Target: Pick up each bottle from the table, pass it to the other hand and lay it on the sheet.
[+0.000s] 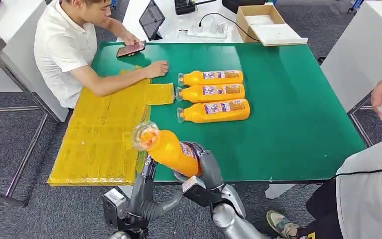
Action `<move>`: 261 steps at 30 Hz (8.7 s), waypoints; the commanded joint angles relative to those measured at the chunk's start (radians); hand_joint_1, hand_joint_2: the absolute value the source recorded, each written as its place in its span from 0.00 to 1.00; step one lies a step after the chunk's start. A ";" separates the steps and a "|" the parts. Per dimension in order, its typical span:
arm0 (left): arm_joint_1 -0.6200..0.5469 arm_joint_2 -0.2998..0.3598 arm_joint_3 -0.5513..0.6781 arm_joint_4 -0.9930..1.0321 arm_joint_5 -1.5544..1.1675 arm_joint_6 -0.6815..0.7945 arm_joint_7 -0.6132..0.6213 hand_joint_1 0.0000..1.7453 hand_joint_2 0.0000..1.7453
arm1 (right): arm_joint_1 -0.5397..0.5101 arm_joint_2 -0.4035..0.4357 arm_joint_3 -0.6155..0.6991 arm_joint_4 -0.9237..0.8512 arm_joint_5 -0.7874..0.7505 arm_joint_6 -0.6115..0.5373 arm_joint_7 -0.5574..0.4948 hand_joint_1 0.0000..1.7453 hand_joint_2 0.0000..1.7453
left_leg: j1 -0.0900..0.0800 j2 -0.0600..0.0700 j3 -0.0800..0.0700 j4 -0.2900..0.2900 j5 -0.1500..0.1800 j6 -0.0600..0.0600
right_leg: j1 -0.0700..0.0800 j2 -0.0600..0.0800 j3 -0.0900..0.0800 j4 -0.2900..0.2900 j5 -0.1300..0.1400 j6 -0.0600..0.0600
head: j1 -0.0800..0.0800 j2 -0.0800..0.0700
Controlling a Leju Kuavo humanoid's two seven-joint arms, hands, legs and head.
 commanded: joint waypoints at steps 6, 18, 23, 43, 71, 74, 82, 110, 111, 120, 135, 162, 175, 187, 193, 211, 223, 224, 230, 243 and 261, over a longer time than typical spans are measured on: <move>-0.038 0.011 -0.001 0.071 0.107 -0.099 0.053 0.00 1.00 | -0.067 0.043 0.122 0.292 0.051 -0.040 -0.014 1.00 1.00 | 0.001 0.000 0.006 -0.002 -0.002 -0.002 | 0.001 -0.001 0.006 -0.002 -0.002 -0.002 | 0.000 0.000; -0.070 -0.032 0.072 0.130 0.226 -0.047 0.127 0.00 1.00 | -0.061 0.069 0.180 0.269 0.115 -0.111 -0.032 1.00 1.00 | 0.001 0.001 0.005 -0.001 -0.001 -0.002 | 0.001 -0.001 0.004 -0.001 -0.001 -0.002 | 0.001 0.000; -0.073 -0.032 0.071 0.132 0.232 -0.044 0.126 0.00 1.00 | -0.062 0.068 0.188 0.270 0.115 -0.106 -0.030 1.00 1.00 | 0.000 0.000 0.003 -0.001 -0.001 -0.002 | 0.001 -0.002 0.003 -0.001 -0.001 -0.002 | 0.001 0.000; -0.031 -0.040 0.167 0.001 0.415 0.021 0.132 1.00 1.00 | -0.006 0.103 0.224 0.277 -0.008 -0.105 -0.079 0.00 0.00 | 0.001 0.001 0.004 -0.001 -0.002 -0.002 | 0.002 -0.001 0.004 -0.001 -0.002 -0.002 | 0.001 0.000; -0.632 0.042 0.364 0.865 -1.301 0.367 0.465 1.00 1.00 | 0.118 0.066 0.208 0.016 -0.034 -0.248 -0.180 0.00 0.00 | 0.001 -0.002 0.005 -0.002 0.000 -0.003 | 0.002 -0.007 0.006 -0.001 -0.002 -0.003 | 0.001 0.000; -0.764 0.044 0.337 1.068 -1.301 0.184 0.528 1.00 1.00 | 0.110 0.082 0.213 0.040 -0.035 -0.198 -0.171 0.00 0.00 | 0.001 -0.003 0.002 0.000 0.001 -0.002 | 0.002 -0.006 0.002 0.000 -0.001 -0.002 | 0.001 0.000; -0.824 0.040 0.326 1.138 -1.308 -0.081 0.650 0.81 1.00 | 0.077 0.091 0.209 0.093 -0.041 -0.123 -0.171 0.00 0.00 | 0.001 0.005 0.007 -0.001 -0.001 -0.003 | 0.002 0.000 0.007 0.000 -0.001 -0.003 | 0.001 0.000; -0.280 -0.074 0.524 -0.078 0.016 0.140 -0.144 0.00 1.00 | 0.111 0.040 0.209 0.084 -0.137 -0.220 -0.181 0.00 0.00 | 0.001 0.006 0.004 0.000 -0.002 -0.001 | 0.001 0.002 0.003 -0.001 0.000 -0.002 | 0.001 0.000; -0.262 -0.068 0.520 -0.120 0.019 0.147 -0.135 0.00 1.00 | 0.109 0.036 0.206 0.082 -0.140 -0.216 -0.181 0.00 0.00 | 0.001 0.006 0.002 0.000 -0.001 -0.001 | 0.001 0.003 0.001 0.000 0.000 -0.002 | 0.001 0.000; -0.236 -0.086 0.529 -0.165 0.080 0.131 -0.174 0.00 1.00 | 0.115 0.037 0.185 0.077 -0.119 -0.243 -0.181 0.00 0.00 | 0.001 0.004 0.004 0.000 -0.002 -0.002 | 0.001 0.000 0.004 -0.001 -0.001 -0.003 | 0.001 0.000; -0.005 -0.075 0.397 -0.337 0.011 0.156 -0.139 0.00 1.00 | -0.155 -0.247 -0.073 0.265 0.606 -0.291 0.322 0.00 1.00 | -0.003 0.004 0.002 -0.001 0.000 -0.001 | -0.002 0.000 0.002 -0.002 0.001 0.000 | 0.000 0.000; -0.009 -0.069 0.375 -0.293 0.034 0.148 -0.100 0.00 1.00 | -0.313 -0.216 -0.171 0.590 0.689 0.069 0.515 0.00 1.00 | 0.000 0.002 0.006 -0.001 -0.001 -0.002 | 0.001 -0.002 0.006 -0.003 0.000 -0.001 | 0.000 0.000; -0.022 -0.049 0.343 -0.259 0.066 0.123 -0.082 0.00 1.00 | -0.257 -0.201 -0.269 0.536 0.393 0.258 0.258 1.00 1.00 | 0.000 0.002 0.018 -0.003 0.000 -0.001 | 0.001 -0.003 0.018 -0.006 0.000 -0.002 | 0.001 0.000; -0.028 -0.026 0.293 -0.023 0.056 0.191 0.108 0.00 1.00 | -0.014 -0.147 -0.321 0.074 0.113 0.222 0.077 1.00 1.00 | 0.001 0.002 0.024 -0.004 -0.002 -0.002 | 0.003 -0.002 0.022 -0.008 0.000 -0.002 | 0.001 0.000; -0.021 -0.021 0.278 -0.009 0.103 0.180 0.182 0.00 1.00 | 0.008 -0.138 -0.304 -0.007 0.034 0.217 0.028 1.00 1.00 | 0.001 0.005 0.017 -0.002 -0.004 -0.002 | 0.002 0.001 0.015 -0.003 -0.001 -0.003 | 0.000 0.000; -0.039 0.004 0.053 0.052 0.098 -0.090 0.112 0.00 1.00 | -0.005 -0.030 0.044 -0.030 -0.053 0.189 -0.019 1.00 1.00 | 0.001 0.006 0.005 0.000 -0.004 -0.001 | 0.002 0.003 0.006 -0.003 -0.001 0.001 | 0.001 0.000; 0.002 -0.029 0.106 -0.113 0.228 -0.010 0.072 0.00 1.00 | 0.009 0.032 0.142 0.097 -0.058 0.191 -0.013 1.00 1.00 | 0.001 0.005 0.005 0.000 -0.004 -0.001 | 0.001 0.003 0.005 -0.003 -0.002 0.001 | 0.001 0.000; -0.005 -0.029 0.110 -0.113 0.275 -0.014 0.115 0.00 1.00 | 0.017 0.034 0.158 0.105 -0.056 0.186 -0.012 1.00 1.00 | 0.001 0.005 0.007 0.000 -0.005 -0.001 | 0.002 0.002 0.007 -0.003 -0.003 0.000 | 0.001 0.000; -0.005 -0.027 0.088 -0.108 0.352 -0.076 0.210 0.00 1.00 | 0.023 0.030 0.181 0.114 -0.076 0.150 -0.036 1.00 1.00 | 0.001 0.003 0.008 -0.001 -0.005 -0.001 | 0.002 0.000 0.008 -0.003 -0.004 0.000 | 0.001 0.000; -0.073 -0.001 0.066 0.090 0.466 -0.135 0.306 1.00 1.00 | -0.005 0.040 0.186 0.093 -0.126 0.187 -0.032 0.48 1.00 | 0.000 0.003 0.006 -0.001 -0.004 -0.001 | 0.001 0.000 0.006 -0.003 -0.003 0.000 | 0.001 0.000; -0.186 0.041 0.381 0.166 0.115 0.305 0.042 1.00 1.00 | 0.157 -0.061 0.243 -0.276 -0.206 0.366 -0.096 0.00 0.00 | 0.002 0.001 0.006 -0.001 -0.003 -0.002 | 0.002 -0.002 0.006 -0.003 -0.003 0.000 | 0.001 0.000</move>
